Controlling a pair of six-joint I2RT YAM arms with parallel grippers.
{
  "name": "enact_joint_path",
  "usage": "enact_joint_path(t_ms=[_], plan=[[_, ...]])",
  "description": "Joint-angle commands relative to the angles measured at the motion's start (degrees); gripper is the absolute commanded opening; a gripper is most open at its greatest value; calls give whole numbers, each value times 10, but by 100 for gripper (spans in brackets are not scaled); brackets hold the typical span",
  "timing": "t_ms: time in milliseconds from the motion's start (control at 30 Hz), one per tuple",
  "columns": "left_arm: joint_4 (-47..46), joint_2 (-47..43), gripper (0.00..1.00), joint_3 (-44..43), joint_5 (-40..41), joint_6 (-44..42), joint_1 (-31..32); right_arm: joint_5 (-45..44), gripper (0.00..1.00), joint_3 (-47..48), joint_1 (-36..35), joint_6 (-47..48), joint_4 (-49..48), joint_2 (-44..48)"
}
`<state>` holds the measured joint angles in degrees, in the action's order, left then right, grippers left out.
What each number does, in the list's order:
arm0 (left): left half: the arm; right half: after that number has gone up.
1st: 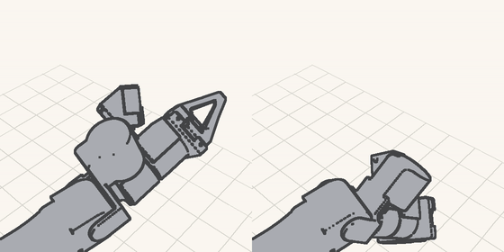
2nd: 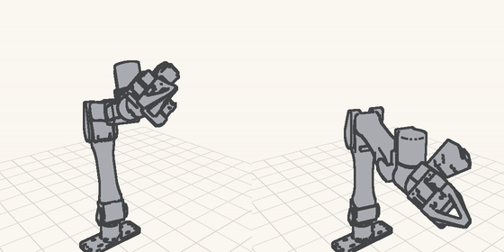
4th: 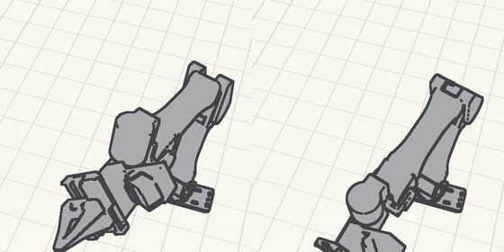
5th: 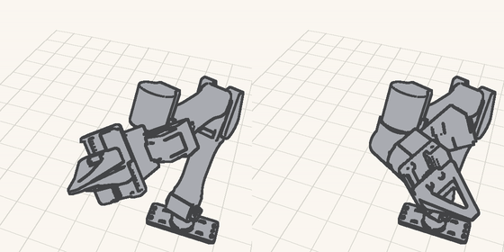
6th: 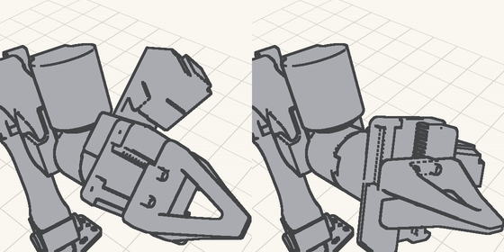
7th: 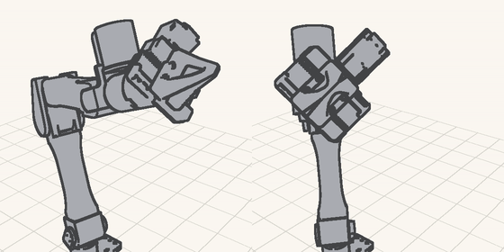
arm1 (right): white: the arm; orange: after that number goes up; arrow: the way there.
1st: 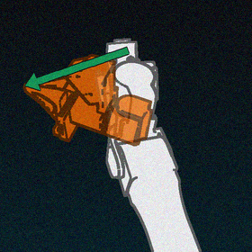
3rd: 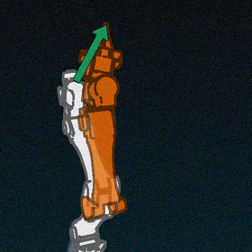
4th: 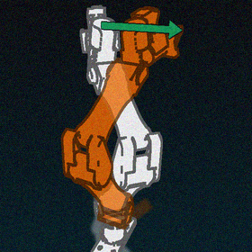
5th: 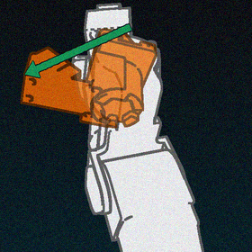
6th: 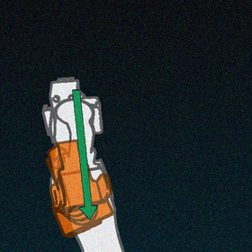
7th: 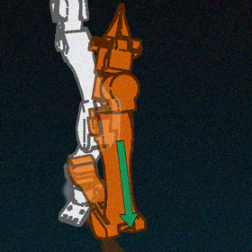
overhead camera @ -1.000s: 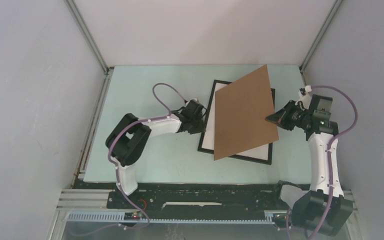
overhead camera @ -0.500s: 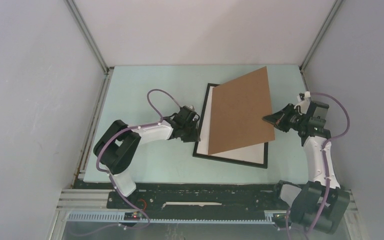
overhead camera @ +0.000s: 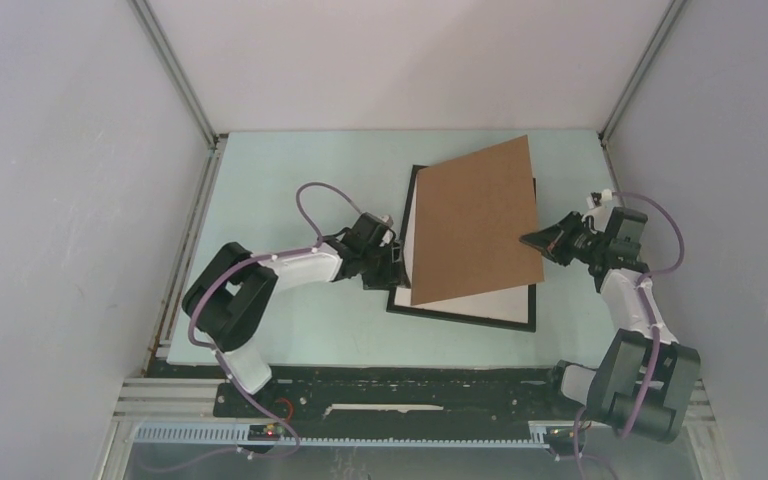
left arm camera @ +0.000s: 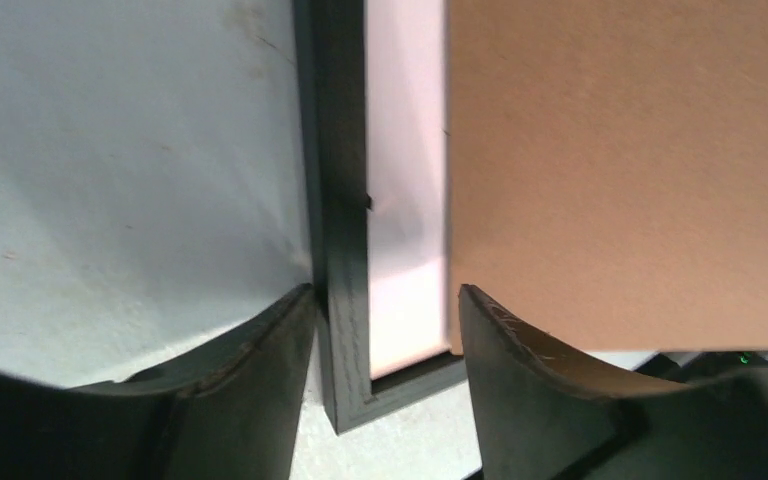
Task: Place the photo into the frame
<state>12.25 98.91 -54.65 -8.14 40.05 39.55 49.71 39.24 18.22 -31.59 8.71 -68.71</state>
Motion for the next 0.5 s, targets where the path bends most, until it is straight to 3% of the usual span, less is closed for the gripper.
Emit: enact_joint_path(t_ms=[0, 167, 467], plan=[[-37, -57, 69, 31, -99, -41, -22, 22, 0, -21, -5, -22, -68, 3], [-81, -78, 74, 62, -118, -31, -70, 13, 0, -37, -7, -11, -75, 0], [-195, -6, 77, 99, -152, 23, -58, -6, 0, -82, -35, -27, -125, 6]])
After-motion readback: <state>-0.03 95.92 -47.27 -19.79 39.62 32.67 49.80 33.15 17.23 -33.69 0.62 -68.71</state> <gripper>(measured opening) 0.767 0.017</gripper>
